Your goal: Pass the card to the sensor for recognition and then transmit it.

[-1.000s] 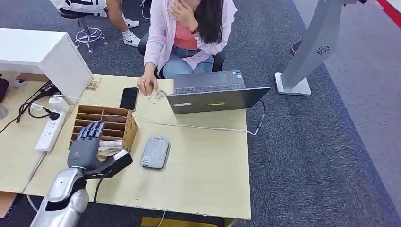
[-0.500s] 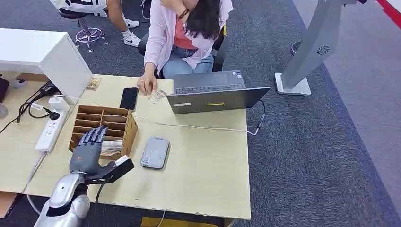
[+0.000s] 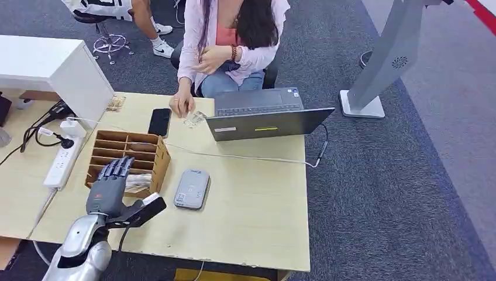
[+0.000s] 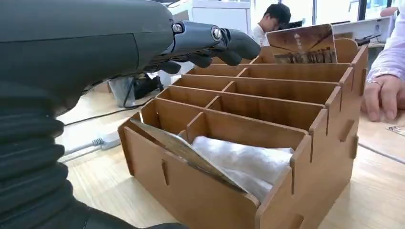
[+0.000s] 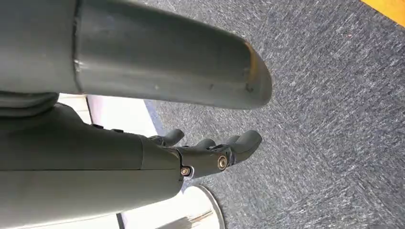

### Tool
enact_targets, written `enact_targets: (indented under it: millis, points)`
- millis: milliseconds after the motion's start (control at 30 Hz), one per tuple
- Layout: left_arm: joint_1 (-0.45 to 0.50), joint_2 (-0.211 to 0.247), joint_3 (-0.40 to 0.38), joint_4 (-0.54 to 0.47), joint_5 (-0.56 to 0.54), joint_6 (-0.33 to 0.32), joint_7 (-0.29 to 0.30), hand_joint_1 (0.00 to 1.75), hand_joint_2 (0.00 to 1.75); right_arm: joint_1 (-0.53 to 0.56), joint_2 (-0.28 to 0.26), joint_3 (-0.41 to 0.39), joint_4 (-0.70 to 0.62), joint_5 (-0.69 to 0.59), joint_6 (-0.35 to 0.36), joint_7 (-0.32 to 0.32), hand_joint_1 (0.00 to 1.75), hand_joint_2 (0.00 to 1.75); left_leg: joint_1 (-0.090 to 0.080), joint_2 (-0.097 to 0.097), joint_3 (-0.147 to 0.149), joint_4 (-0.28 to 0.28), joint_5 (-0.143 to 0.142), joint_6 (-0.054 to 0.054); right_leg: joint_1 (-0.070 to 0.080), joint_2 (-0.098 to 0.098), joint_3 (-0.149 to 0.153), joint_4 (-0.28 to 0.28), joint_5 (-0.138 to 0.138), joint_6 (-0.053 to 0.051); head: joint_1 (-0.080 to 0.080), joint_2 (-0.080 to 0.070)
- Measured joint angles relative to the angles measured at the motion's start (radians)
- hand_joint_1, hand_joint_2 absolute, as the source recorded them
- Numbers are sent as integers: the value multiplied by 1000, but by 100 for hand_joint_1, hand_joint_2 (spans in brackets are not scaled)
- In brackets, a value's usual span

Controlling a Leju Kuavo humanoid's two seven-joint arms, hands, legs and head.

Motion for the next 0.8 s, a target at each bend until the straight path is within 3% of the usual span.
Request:
enact_targets:
  millis: [800]
  points:
    - [7,-2,-13,-17,2,0,1,0,175,0,0,-9,0,14,-1,-3,0,0,0,0,0,0,0,0,0,0,0,0,0,0,0,0]
